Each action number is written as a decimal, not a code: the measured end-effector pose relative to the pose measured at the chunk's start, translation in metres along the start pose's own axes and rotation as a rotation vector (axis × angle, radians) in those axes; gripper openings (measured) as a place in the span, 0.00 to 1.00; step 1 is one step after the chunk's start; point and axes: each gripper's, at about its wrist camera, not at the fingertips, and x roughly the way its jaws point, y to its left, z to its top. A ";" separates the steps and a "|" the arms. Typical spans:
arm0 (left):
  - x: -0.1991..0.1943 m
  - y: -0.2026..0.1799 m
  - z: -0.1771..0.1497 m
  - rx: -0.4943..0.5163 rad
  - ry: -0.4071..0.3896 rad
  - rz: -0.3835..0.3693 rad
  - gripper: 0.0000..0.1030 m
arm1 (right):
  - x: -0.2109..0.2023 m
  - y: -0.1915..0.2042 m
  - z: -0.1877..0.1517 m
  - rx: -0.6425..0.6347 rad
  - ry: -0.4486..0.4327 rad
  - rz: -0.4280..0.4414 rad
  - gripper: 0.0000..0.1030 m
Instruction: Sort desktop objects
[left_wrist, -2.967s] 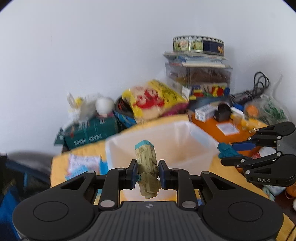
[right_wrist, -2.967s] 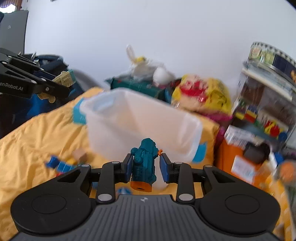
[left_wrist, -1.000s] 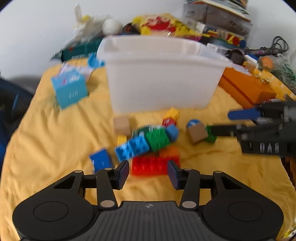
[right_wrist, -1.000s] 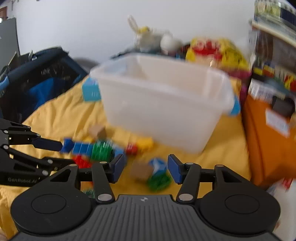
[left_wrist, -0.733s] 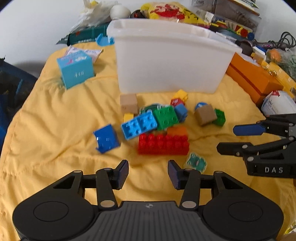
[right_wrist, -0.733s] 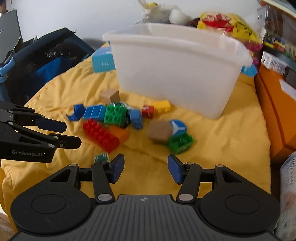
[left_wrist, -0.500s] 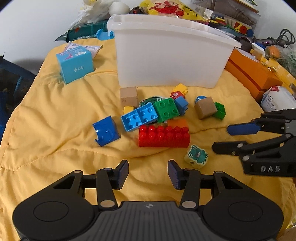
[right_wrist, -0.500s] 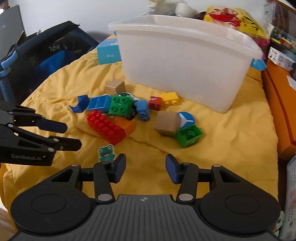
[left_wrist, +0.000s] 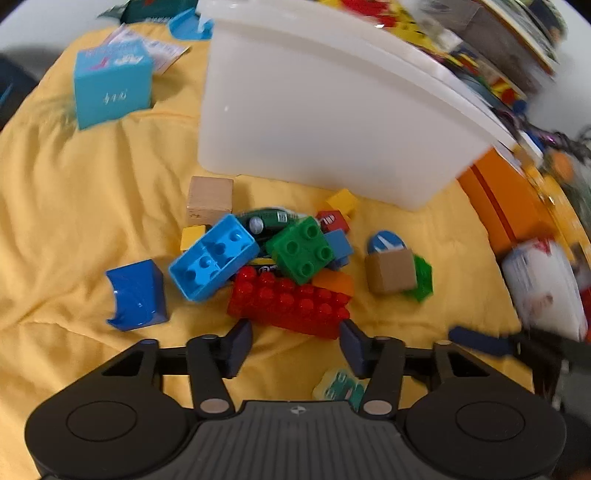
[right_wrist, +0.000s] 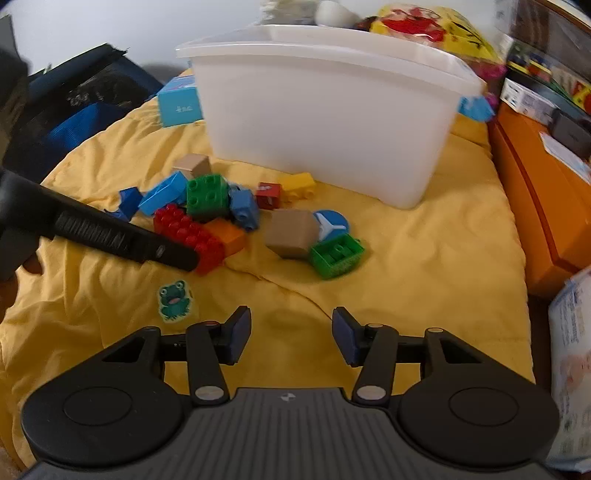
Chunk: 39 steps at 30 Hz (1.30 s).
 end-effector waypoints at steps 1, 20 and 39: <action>0.002 -0.004 0.001 0.020 -0.006 0.011 0.61 | 0.000 -0.002 -0.001 0.010 0.001 -0.003 0.52; 0.007 -0.003 0.011 -0.013 0.032 -0.009 0.24 | 0.000 -0.002 -0.009 0.016 -0.002 -0.004 0.54; -0.034 0.026 -0.029 0.068 0.024 -0.065 0.45 | 0.037 -0.002 0.023 -0.096 -0.072 -0.171 0.32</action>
